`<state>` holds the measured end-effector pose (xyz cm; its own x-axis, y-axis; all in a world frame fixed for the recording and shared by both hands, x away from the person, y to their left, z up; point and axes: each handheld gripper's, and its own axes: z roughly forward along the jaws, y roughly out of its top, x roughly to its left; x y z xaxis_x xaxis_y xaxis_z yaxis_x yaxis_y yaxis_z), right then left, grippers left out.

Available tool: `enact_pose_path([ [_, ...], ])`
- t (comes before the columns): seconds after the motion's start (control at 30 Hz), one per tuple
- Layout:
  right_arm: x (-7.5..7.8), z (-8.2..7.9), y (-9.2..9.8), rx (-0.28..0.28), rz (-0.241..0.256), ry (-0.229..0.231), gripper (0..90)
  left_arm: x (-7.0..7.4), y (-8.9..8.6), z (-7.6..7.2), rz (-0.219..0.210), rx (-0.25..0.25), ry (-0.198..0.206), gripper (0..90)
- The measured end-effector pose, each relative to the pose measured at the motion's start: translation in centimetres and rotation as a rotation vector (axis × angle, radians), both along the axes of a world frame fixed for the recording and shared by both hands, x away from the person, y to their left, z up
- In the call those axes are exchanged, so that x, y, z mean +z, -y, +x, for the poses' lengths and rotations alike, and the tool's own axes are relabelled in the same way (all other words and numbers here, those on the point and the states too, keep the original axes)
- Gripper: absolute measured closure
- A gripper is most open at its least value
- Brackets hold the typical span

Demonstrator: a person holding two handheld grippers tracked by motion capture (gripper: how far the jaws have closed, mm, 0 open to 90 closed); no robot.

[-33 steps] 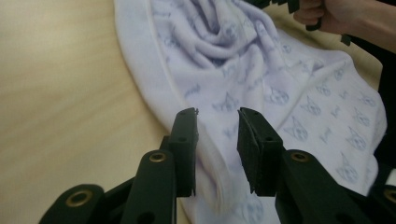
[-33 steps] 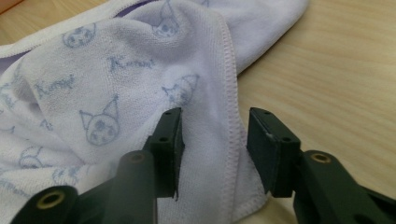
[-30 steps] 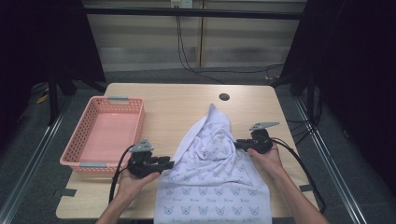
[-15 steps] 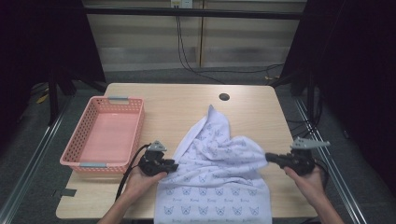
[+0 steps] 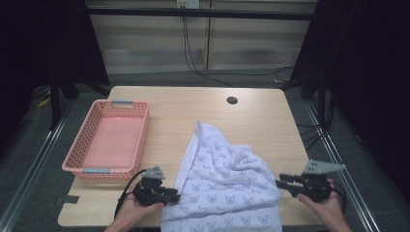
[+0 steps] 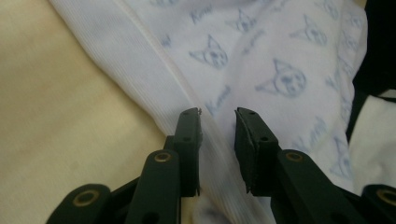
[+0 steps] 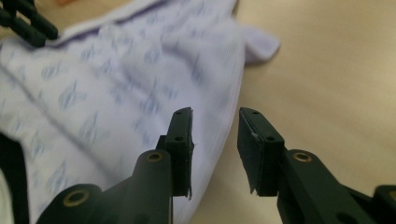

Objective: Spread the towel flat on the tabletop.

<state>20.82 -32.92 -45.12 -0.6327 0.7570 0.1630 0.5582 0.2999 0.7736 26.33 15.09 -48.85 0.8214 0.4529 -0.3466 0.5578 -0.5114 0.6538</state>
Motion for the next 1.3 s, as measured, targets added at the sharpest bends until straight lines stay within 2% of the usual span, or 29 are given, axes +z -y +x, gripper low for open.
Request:
enact_pose_path([
  [0.07,0.9,1.9,-0.5,-0.006,0.03,0.032,66.2,0.3,0.8,1.1,-0.034,0.013,0.026,70.3],
  [0.1,1.2,3.0,-0.8,0.001,0.042,0.041,66.1,0.3,0.8,1.1,-0.034,0.013,0.026,70.2],
  [0.13,1.5,4.1,-1.3,0.004,0.048,0.053,65.9,0.5,1.8,2.3,-0.053,0.022,0.035,70.1],
  [0.17,1.6,5.2,-1.8,0.006,0.06,0.057,66.3,0.5,2.4,3.0,-0.054,0.02,0.046,70.0],
  [0.2,1.6,6.4,-2.4,0.016,0.072,0.054,66.6,0.4,3.0,3.6,-0.046,0.022,0.057,69.6],
  [0.27,1.3,8.8,-3.8,0.032,0.071,0.042,66.5,0.3,3.9,4.7,-0.059,0.029,0.059,68.6],
  [0.3,1.1,9.5,-4.4,0.037,0.074,0.035,65.5,0.3,3.9,4.7,-0.059,0.029,0.059,68.4],
  [0.33,0.5,10.7,-5.2,0.058,0.073,0.013,63.3,0.0,4.9,5.7,-0.032,0.041,0.091,67.6],
  [0.4,-0.8,12.0,-6.5,0.061,0.044,-0.024,59.2,-0.5,5.2,6.2,-0.007,0.068,0.106,65.6],
  [0.43,-1.5,12.2,-6.9,0.067,0.003,-0.04,58.2,-0.8,5.3,6.4,0.009,0.071,0.104,65.3],
  [0.47,-2.2,12.2,-7.3,0.06,-0.04,-0.055,58.6,-1.1,5.1,6.4,0.029,0.062,0.108,65.4],
  [0.5,-2.7,12.1,-7.4,0.066,-0.062,-0.079,64.5,-1.2,4.9,6.2,0.025,0.058,0.119,67.6],
  [0.53,-3.1,11.8,-7.4,0.077,-0.074,-0.082,78.4,-1.2,4.7,6.1,0.041,0.064,0.125,72.8],
  [0.57,-3.3,11.4,-7.3,0.085,-0.088,-0.082,84.9,-1.0,4.5,5.9,0.06,0.059,0.128,78.4],
  [0.6,-3.4,10.8,-7.0,0.082,-0.101,-0.077,86.7,-1.0,4.3,5.7,0.071,0.055,0.125,84.3],
  [0.7,-2.8,8.9,-5.8,0.067,-0.092,-0.07,87.3,-1.0,3.7,4.8,0.07,0.075,0.097,88.2],
  [0.73,-2.6,8.1,-5.3,0.062,-0.097,-0.069,87.3,-0.9,3.4,4.4,0.072,0.063,0.084,88.4],
  [0.8,-2.8,6.5,-4.4,0.058,-0.109,-0.09,87.4,-0.9,3.0,3.4,0.066,0.039,0.075,88.4],
  [0.87,-3.5,5.1,-3.6,0.051,-0.123,-0.114,87.3,-0.9,2.2,2.2,0.041,0.024,0.037,87.7],
  [0.93,-3.9,4.2,-3.1,0.042,-0.128,-0.129,86.6,-0.8,1.9,1.2,0.034,0.014,0.02,86.1],
  [0.97,-3.8,3.9,-3.1,0.043,-0.124,-0.132,83.9,-0.7,1.8,0.7,0.038,0.009,0.029,85.3],
  [1.0,-3.5,3.8,-3.1,0.042,-0.125,-0.115,75.7,-0.5,1.7,0.5,0.045,0.007,0.028,83.5],
  [1.03,-3.2,3.9,-3.3,0.041,-0.133,-0.095,68.6,-0.5,1.5,0.5,0.039,0.019,0.029,82.0],
  [1.07,-2.9,4.2,-3.3,0.028,-0.123,-0.078,63.1,-0.5,1.5,0.5,0.039,0.019,0.029,79.8],
  [1.1,-2.6,4.7,-3.4,0.021,-0.104,-0.063,60.4,-0.3,1.2,0.8,0.016,0.033,0.037,77.6],
  [1.17,-2.2,6.2,-3.7,0.007,-0.088,-0.031,58.6,0.2,1.0,1.6,-0.016,0.06,0.059,75.5],
  [1.2,-2.2,7.1,-3.9,0.011,-0.08,-0.028,58.6,0.4,1.1,2.2,-0.036,0.077,0.057,75.3],
  [1.27,-2.4,8.9,-4.4,0.01,-0.075,-0.018,57.4,0.7,1.8,3.3,-0.046,0.095,0.084,72.2],
  [1.3,-2.7,9.7,-4.7,0.005,-0.08,-0.022,56.1,0.8,2.3,3.9,-0.058,0.097,0.084,71.7],
])
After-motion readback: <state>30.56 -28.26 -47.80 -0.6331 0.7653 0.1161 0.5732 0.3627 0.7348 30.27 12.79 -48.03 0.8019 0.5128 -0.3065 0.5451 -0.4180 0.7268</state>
